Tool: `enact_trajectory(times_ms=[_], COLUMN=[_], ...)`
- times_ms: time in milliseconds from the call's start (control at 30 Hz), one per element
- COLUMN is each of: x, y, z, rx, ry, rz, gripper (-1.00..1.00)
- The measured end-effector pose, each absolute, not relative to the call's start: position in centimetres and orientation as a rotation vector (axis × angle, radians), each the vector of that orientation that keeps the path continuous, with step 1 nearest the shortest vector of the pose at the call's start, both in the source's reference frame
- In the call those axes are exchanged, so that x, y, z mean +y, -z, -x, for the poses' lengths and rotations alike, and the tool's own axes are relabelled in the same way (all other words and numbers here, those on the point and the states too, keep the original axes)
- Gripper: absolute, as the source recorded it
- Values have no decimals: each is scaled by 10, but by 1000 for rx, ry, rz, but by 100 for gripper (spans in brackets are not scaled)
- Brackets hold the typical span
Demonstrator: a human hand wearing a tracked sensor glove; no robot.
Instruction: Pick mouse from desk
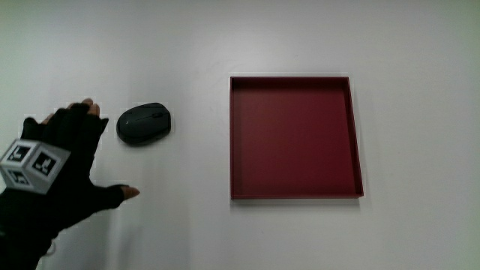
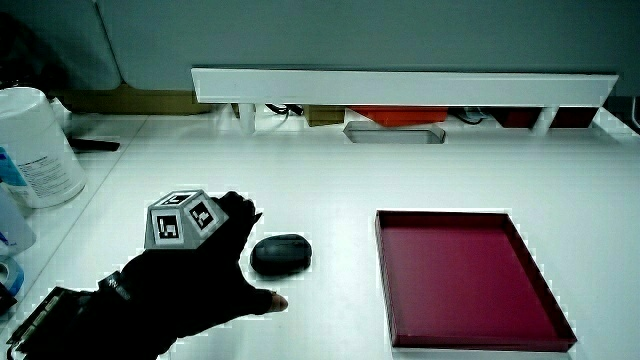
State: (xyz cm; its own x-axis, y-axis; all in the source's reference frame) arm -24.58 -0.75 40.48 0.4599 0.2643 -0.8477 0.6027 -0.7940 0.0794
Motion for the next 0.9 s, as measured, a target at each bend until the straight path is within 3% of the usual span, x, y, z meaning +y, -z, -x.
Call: enact_trajectory(times_ms=[167,333,467,900], x=[-25,-43,-55,-82], y=[-409,-414,-411,-465], z=[245,243,233,229], rx=[473,221,139,63], ry=[798,344,323,260], rz=[-2387,-2344,-2329,-2198], gripper=[0,0,0,0])
